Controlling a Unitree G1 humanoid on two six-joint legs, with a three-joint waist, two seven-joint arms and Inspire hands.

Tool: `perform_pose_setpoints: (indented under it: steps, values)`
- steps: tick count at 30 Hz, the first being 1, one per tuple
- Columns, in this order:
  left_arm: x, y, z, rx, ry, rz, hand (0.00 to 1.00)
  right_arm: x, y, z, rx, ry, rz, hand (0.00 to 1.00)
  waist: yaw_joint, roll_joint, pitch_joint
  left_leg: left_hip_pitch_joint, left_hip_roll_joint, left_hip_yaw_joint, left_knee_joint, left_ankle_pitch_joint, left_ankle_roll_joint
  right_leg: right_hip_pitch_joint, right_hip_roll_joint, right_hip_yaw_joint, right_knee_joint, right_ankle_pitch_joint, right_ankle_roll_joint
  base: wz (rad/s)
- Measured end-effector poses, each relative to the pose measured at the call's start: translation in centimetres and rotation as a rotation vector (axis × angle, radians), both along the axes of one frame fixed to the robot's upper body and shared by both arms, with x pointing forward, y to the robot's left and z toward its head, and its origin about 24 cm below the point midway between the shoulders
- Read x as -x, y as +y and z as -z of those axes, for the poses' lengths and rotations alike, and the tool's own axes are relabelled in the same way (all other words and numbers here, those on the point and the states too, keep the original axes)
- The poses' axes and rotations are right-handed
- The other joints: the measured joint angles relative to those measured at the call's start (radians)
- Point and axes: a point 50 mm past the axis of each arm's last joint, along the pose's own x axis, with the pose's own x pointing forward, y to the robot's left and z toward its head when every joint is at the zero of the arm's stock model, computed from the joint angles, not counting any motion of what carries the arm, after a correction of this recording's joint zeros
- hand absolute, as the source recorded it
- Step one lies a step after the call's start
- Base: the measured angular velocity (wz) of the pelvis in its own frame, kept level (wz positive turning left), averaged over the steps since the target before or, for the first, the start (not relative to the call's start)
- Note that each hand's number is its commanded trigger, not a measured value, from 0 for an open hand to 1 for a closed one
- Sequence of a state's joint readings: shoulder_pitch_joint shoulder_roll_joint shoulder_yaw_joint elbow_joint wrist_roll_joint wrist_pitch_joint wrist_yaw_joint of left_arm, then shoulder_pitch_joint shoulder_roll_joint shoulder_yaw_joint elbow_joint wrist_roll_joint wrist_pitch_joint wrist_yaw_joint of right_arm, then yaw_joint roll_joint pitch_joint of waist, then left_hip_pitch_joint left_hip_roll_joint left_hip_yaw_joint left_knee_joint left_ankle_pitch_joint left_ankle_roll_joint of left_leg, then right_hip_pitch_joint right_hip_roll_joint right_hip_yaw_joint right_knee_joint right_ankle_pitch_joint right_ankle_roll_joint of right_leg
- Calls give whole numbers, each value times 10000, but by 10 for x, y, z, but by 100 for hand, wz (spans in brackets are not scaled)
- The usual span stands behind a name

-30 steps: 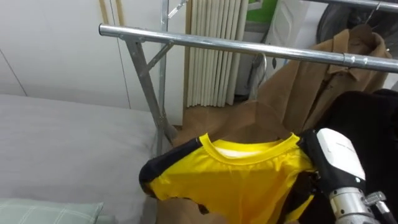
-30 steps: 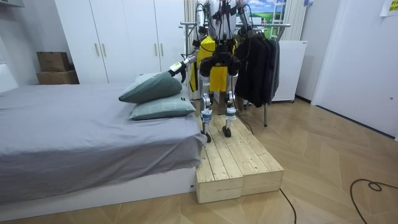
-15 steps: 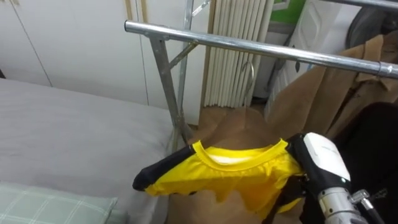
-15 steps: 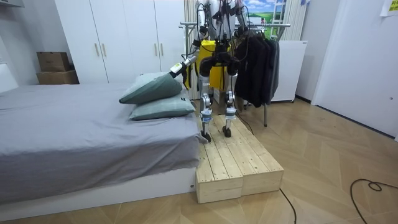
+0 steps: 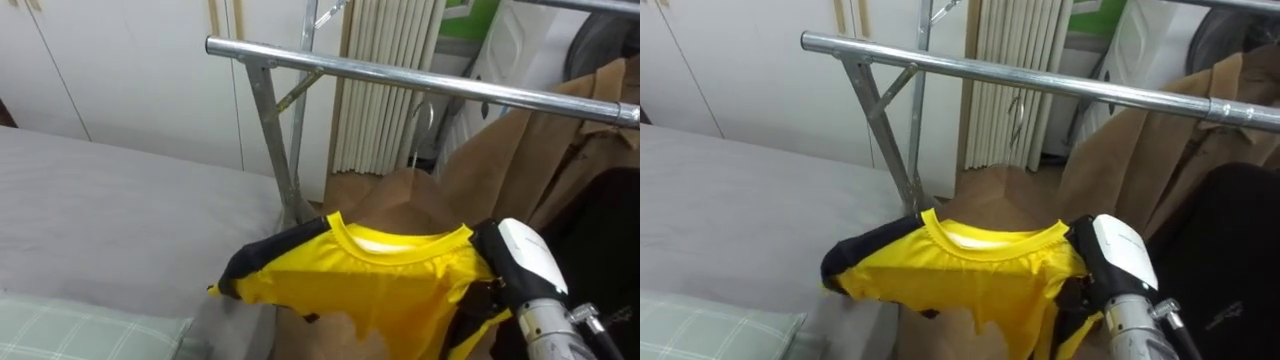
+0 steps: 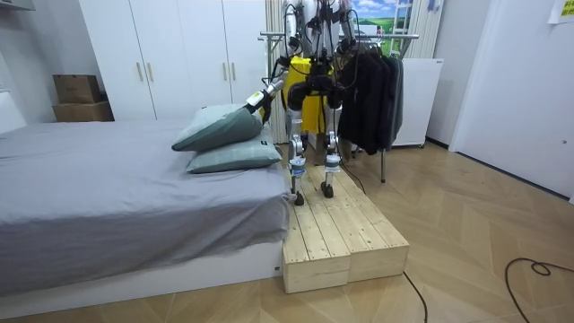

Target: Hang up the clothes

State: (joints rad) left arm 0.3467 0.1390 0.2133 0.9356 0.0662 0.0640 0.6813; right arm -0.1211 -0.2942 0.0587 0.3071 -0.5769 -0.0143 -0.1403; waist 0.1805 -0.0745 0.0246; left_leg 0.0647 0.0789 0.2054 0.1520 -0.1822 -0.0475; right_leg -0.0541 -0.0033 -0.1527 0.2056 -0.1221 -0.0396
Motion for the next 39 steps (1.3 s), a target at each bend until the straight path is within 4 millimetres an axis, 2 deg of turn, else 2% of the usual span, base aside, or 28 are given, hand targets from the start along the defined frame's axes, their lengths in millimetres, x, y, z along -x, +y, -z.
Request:
perform_pose_setpoints:
  steps: [7,10,19,29,39]
  values:
    - [4,-1,1,161,148,152,0,-2,-12,8,-479,349,516,100,75,-11,-6,-18,-41,-209,9,13,19,-2,-65,-150,65,-81,-12,6]
    - [7,-1,1,302,205,155,0,-10,-15,8,-407,348,764,100,76,-18,-9,-27,-47,-262,24,22,29,8,-89,-219,169,-101,-13,6]
    - [13,1,2,691,357,204,0,-20,-30,-11,1234,-426,1352,100,183,-93,-37,-192,-41,-251,114,24,31,-112,-111,-256,311,-113,-31,0]
    - [16,6,0,679,384,119,0,-22,-34,-15,1710,-520,1605,100,171,-329,-20,-203,-35,-180,111,23,31,-163,-110,-206,328,-122,-43,-2]
    - [17,6,0,663,395,116,0,-22,-36,-16,1776,-648,1721,100,172,-344,-17,-202,-33,-180,112,24,31,-169,-109,-210,329,-123,-44,0]
